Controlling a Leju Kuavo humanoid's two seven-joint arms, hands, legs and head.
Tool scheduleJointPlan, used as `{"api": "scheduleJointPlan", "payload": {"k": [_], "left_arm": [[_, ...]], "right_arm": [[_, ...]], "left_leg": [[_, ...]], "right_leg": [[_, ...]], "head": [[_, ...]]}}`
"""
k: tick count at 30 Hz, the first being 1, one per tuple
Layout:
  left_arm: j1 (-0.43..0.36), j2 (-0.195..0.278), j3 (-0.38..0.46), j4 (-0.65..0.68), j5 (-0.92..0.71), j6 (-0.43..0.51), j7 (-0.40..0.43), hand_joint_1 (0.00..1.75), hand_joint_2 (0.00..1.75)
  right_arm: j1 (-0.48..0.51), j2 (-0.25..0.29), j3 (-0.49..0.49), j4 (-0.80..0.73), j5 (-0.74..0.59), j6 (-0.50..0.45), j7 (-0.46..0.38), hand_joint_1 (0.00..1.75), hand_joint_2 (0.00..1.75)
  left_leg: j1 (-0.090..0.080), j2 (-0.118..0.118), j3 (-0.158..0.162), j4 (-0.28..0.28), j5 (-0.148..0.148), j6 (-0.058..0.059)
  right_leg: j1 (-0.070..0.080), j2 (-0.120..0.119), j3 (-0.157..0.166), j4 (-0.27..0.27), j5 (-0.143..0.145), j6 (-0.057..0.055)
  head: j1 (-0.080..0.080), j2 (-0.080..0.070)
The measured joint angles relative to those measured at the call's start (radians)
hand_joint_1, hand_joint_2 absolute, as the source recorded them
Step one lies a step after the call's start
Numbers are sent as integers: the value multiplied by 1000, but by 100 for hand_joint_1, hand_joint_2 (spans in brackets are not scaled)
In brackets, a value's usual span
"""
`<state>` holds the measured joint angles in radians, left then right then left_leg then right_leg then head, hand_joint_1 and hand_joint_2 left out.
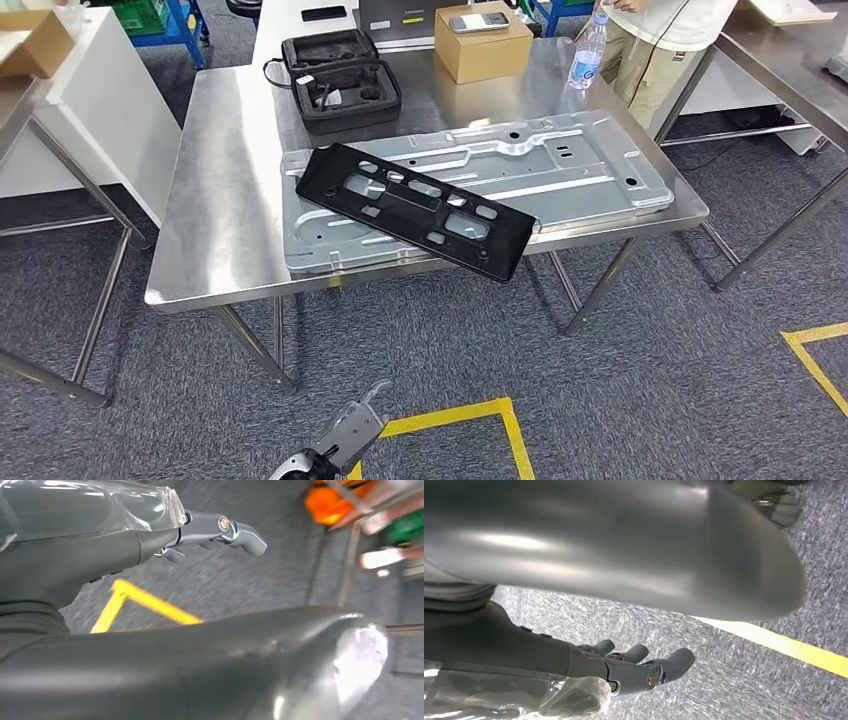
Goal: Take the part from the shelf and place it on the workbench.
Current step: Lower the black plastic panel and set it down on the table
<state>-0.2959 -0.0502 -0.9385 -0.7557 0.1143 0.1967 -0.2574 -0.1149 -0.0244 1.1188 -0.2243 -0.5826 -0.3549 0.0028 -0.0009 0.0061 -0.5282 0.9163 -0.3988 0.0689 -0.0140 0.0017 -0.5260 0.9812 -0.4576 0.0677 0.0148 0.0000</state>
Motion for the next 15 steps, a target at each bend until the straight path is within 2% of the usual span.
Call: {"api": "scheduleJointPlan", "payload": {"k": [1, 2, 4, 5, 6, 7, 9, 10, 11, 12, 13, 15], "left_arm": [[1, -6, 4, 22, 4, 0, 0, 0, 0], [2, -11, 6, 44, 6, -1, 1, 0, 0], [6, -19, 10, 85, 12, 0, 6, 0, 0], [7, -22, 11, 105, 15, 0, 9, 0, 0], [8, -24, 14, 125, 17, 1, 13, 0, 0], [9, -26, 16, 144, 18, 2, 16, 0, 0], [13, -30, 21, 176, 20, 7, 25, 0, 0], [17, -31, 24, 191, 20, 10, 28, 0, 0], [21, -33, 26, 206, 20, 13, 31, 0, 0], [24, -35, 27, 221, 19, 16, 36, 0, 0], [26, -37, 28, 234, 18, 19, 41, 0, 0], [26, -40, 29, 252, 14, 29, 53, 0, 0]], "right_arm": [[-1, 0, 0, 0, 1, 1, 1, 0, 0], [-1, 0, 0, 0, 3, 1, 3, 0, 0], [0, 0, 0, 0, 6, 3, 9, 0, 0], [0, 1, 0, 0, 7, 4, 12, 0, 0], [0, 1, 0, 0, 9, 6, 13, 0, 0], [-1, 1, 0, 0, 11, 8, 14, 0, 0], [-2, 0, 0, 0, 16, 13, 16, 0, 0], [-2, 0, 0, 0, 17, 14, 16, 0, 0], [-2, 0, 0, 0, 17, 16, 17, 0, 0], [-1, 0, 0, 0, 17, 17, 17, 0, 0], [-1, 0, 0, 0, 17, 16, 17, 0, 0], [-2, 0, 0, 0, 16, 16, 17, 0, 0]], "left_leg": [[-2, 0, -5, 5, 2, -4], [-4, 0, -10, 8, 5, -10], [-4, 0, -17, 12, 8, -21], [-3, 0, -23, 21, -1, -26], [0, -1, -36, 49, -22, -32], [2, -1, -58, 101, -57, -37], [5, -1, -118, 250, -138, -45], [6, -1, -139, 311, -163, -48], [6, -1, -144, 337, -170, -49], [6, -1, -127, 319, -158, -48], [6, 1, -90, 261, -133, -46], [3, 26, 5, 98, -79, -38]], "right_leg": [[1, 1, 25, -45, 10, -3], [3, 2, 32, -63, 11, -7], [3, 1, 24, -60, 17, -18], [2, -1, 20, -60, 21, -25], [1, -4, 15, -61, 26, -33], [0, -7, 10, -62, 31, -40], [3, -14, -3, -61, 40, -49], [4, -19, -8, -61, 43, -51], [5, -24, -13, -61, 47, -51], [5, -30, -17, -60, 50, -51], [6, -37, -20, -60, 53, -49], [7, -51, -23, -59, 58, -44]], "head": [[0, 0], [-1, 0], [-2, 0], [-2, 0], [-3, 0], [-3, 0], [-5, 0], [-5, 0], [-5, 0], [-6, 0], [-6, 0], [-6, 0]]}}
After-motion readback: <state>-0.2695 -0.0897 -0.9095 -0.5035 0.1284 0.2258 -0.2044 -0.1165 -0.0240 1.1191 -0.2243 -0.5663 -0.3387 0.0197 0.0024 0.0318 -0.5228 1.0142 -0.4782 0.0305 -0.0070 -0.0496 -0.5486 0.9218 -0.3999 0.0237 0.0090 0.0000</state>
